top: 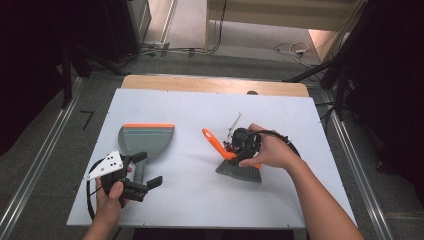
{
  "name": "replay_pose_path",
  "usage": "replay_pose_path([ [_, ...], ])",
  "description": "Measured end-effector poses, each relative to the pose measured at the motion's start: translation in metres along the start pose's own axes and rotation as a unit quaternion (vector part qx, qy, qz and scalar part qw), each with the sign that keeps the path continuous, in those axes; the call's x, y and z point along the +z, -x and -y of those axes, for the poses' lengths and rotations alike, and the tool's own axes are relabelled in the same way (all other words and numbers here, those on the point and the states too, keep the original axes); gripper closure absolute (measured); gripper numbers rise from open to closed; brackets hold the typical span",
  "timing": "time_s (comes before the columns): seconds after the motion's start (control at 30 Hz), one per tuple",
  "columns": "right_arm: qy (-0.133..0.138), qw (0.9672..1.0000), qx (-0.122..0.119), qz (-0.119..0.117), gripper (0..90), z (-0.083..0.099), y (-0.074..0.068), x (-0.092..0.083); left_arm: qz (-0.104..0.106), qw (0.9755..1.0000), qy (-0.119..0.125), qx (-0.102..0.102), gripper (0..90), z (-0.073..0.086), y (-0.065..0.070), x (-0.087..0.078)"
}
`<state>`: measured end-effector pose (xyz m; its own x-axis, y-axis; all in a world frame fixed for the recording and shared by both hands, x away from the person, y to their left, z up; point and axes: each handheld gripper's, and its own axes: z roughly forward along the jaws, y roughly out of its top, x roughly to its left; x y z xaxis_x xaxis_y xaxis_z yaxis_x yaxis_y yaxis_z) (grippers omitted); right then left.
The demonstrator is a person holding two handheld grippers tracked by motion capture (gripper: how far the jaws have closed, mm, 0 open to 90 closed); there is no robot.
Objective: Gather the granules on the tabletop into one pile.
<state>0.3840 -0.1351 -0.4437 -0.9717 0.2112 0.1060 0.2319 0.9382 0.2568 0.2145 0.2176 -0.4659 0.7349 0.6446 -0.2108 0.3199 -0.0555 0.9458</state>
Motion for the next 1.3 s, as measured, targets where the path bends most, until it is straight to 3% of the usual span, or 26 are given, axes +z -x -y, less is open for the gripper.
replay_pose_path([
  [0.27, 0.008, 0.9998, 0.017, 0.006, 66.9, -0.002, 0.014, -0.002, 0.000, 1.0000, -0.001, 0.000, 0.2, 0.000, 0.000, 0.000],
  [0.47, 0.011, 0.9997, 0.010, 0.017, 66.9, -0.005, 0.022, -0.003, -0.001, 1.0000, -0.001, 0.000, 0.2, 0.000, 0.000, 0.000],
  [0.77, 0.022, 0.9995, 0.019, 0.012, 66.8, -0.006, 0.037, -0.003, -0.001, 1.0000, -0.002, 0.000, 0.2, 0.000, -0.001, 0.000],
  [1.07, 0.029, 0.9989, 0.034, 0.012, 66.7, -0.007, 0.045, -0.004, -0.001, 1.0000, -0.001, 0.000, 0.2, 0.001, -0.001, 0.000],
  [1.3, 0.025, 0.9991, 0.030, 0.016, 66.7, -0.009, 0.049, -0.005, 0.000, 1.0000, -0.002, 0.001, 0.2, 0.000, 0.000, 0.000],
])
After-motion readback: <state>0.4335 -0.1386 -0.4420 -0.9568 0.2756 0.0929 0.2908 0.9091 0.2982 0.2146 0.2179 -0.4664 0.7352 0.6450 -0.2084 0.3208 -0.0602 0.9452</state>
